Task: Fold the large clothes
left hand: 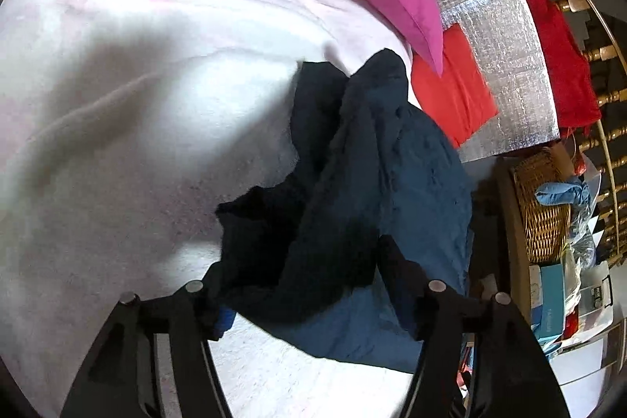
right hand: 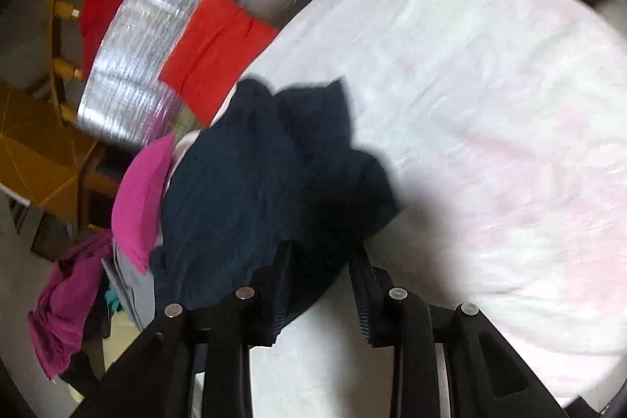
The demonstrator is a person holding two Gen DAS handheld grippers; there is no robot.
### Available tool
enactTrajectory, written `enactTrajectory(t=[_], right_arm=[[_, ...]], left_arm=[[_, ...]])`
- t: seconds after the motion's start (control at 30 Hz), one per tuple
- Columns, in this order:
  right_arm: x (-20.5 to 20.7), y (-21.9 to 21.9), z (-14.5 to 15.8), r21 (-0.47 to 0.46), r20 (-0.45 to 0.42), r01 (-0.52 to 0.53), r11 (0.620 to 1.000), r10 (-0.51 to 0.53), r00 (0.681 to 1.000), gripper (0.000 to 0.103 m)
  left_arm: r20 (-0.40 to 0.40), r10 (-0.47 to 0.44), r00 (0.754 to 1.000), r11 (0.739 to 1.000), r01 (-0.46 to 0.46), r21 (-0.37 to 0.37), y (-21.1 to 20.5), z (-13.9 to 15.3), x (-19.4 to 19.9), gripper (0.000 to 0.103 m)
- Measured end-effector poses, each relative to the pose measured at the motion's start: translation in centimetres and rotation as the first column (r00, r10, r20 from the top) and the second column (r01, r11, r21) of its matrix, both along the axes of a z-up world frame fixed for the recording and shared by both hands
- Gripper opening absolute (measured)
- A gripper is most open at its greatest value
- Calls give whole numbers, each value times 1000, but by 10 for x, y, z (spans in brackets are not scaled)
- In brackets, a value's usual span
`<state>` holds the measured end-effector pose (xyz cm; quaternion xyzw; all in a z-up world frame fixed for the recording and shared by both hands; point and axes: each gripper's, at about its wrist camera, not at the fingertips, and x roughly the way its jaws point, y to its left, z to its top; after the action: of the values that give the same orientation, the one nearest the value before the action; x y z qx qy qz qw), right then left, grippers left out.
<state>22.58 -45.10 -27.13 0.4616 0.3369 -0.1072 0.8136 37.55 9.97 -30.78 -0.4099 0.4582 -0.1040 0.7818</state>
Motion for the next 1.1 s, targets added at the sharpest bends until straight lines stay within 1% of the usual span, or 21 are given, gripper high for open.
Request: enactTrajectory(t=[0.07, 0.1, 0.13, 0.17, 0.3, 0.43, 0.47, 0.53, 0.57, 0.63, 0.67, 0.73, 0.77, 0.8, 0.83, 0.87, 0.93, 0.97, 1.0, 1.07, 1.1], right_arm=[[-19, -21, 6, 27, 44, 64, 998, -65, 997, 33], [-23, -30, 9, 30, 61, 90, 996, -91, 994, 44], [-21, -38, 10, 30, 65, 103, 994, -104, 992, 63], [-17, -44, 9, 40, 64, 97, 994, -100, 993, 68], [23, -50, 0, 103, 74, 20, 995, -27, 997, 68], [59, -39, -15, 67, 13, -29, 997, 29, 1000, 68], [60, -32, -17, 39, 1, -34, 999, 34, 999, 67], [68, -24, -23, -35, -57, -55, 998, 53, 997, 48], [71, -20, -25, -59, -77, -65, 996, 61, 995, 45], [63, -14, -17, -110, -80, -82, 991, 74, 994, 24], [57, -8, -5, -140, -60, -89, 986, 81, 995, 17], [43, 5, 16, -201, -4, -103, 974, 104, 995, 17], [36, 11, 22, -243, 8, -102, 965, 107, 994, 17], [36, 14, 18, -276, -33, -110, 955, 105, 994, 17], [42, 14, 9, -275, -93, -129, 953, 107, 990, 17], [48, 14, -2, -257, -140, -138, 956, 105, 985, 17], [47, 14, -5, -236, -132, -136, 962, 107, 986, 18], [42, 13, 0, -236, -111, -132, 963, 108, 988, 19], [36, 12, 5, -228, -92, -123, 966, 105, 990, 25], [13, 6, 13, -175, -33, -81, 981, 76, 997, 52], [-1, 3, 17, -143, 2, -51, 988, 52, 999, 70]], left_arm=[[0, 2, 1000, 1000, -2, -3, 5, 1, -3, 67], [8, 3, 1000, 1000, -3, 1, 3, 2, -4, 67], [14, 1, 1000, 1000, -1, 7, 3, 2, -6, 68], [16, -3, 1000, 1000, 3, 12, 2, 3, -7, 69], [31, -15, 999, 999, 14, 33, -2, 4, -7, 69], [32, -34, 999, 999, 33, 33, -5, -1, -1, 68], [32, -31, 999, 999, 29, 33, -5, -2, 0, 64], [45, -37, 998, 999, 36, 37, -7, -3, 5, 55], [49, -40, 998, 999, 38, 39, -7, -3, 6, 52], [62, -43, 997, 998, 40, 46, -9, -1, 8, 49], [77, -44, 996, 998, 41, 44, -9, 3, 8, 47], [117, -46, 992, 997, 38, 67, -10, 11, 7, 47], [111, -48, 993, 996, 39, 82, -11, 11, 7, 49], [87, -49, 995, 995, 41, 90, -12, 8, 8, 53], [54, -50, 997, 995, 45, 91, -12, 5, 9, 63], [30, -50, 998, 995, 48, 88, -11, 2, 10, 68], [-2, -38, 999, 997, 38, 67, -4, -1, 7, 69], [-5, -26, 1000, 998, 26, 57, 0, 0, 4, 71], [1, -12, 1000, 999, 12, 48, 4, 1, -1, 73], [12, 7, 1000, 999, -8, 37, 12, 4, -10, 76], [13, 11, 1000, 1000, -11, 24, 15, 5, -16, 76]])
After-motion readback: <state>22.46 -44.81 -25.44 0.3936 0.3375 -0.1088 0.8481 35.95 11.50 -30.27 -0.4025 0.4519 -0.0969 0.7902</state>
